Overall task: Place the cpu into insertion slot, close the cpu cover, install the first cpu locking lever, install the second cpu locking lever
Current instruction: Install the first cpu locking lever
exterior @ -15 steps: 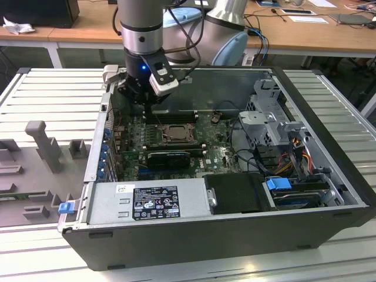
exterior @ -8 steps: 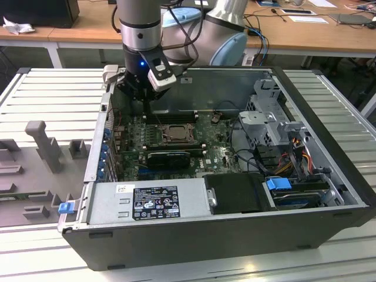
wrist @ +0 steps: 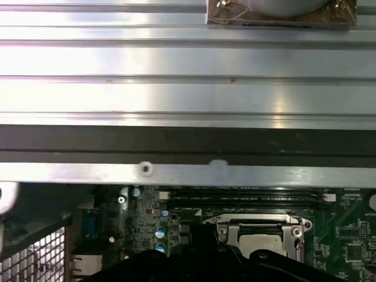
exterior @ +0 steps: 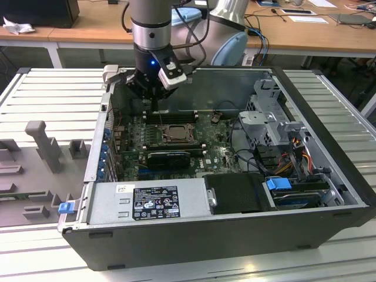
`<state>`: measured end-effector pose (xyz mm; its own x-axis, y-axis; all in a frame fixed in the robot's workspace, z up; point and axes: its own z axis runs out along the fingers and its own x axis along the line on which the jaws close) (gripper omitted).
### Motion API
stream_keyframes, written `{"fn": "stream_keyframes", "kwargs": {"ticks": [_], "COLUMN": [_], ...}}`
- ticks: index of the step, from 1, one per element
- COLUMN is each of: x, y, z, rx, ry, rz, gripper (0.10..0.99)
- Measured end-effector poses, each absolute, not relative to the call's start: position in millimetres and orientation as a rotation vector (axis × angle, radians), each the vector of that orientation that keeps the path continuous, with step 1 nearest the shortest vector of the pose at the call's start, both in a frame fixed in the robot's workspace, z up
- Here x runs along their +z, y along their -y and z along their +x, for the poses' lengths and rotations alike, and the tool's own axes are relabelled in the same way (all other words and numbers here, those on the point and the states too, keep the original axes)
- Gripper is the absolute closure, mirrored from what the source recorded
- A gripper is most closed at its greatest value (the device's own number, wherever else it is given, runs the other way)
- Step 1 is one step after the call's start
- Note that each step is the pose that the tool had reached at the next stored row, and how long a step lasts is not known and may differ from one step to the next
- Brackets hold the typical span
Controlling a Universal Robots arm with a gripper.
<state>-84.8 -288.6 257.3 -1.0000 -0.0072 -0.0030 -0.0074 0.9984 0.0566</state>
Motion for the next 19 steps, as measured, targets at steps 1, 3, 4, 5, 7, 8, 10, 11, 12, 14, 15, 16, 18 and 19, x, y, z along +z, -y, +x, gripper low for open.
{"fn": "stream_keyframes", "kwargs": {"ticks": [1,3,4,5,7,8,10,11,12,14,15,16,18,19], "x": [257,255,254,254,252,252,251,251,251,249,247,243,238,236], "y": [288,288,288,288,288,288,288,288,289,290,290,290,290,290], "z": [-81,-72,-66,-61,-50,-46,-42,-41,-41,-41,-41,-41,-38,-36], "rx": [0.089,0.089,0.089,0.089,0.089,0.089,0.098,0.122,0.161,0.169,0.169,0.169,0.169,0.169], "ry": [-3.138,-3.138,-3.138,-3.138,-3.138,-3.138,-3.137,-3.136,-3.134,-3.133,-3.133,-3.132,-3.133,-3.133], "rz": [-0.013,-0.015,-0.016,-0.018,-0.021,-0.021,-0.022,-0.022,-0.022,-0.022,-0.022,-0.020,-0.020,-0.020], "gripper": [0.980,0.980,0.980,0.980,0.980,0.980,0.980,0.980,0.980,0.980,0.980,0.980,0.980,0.980]}}
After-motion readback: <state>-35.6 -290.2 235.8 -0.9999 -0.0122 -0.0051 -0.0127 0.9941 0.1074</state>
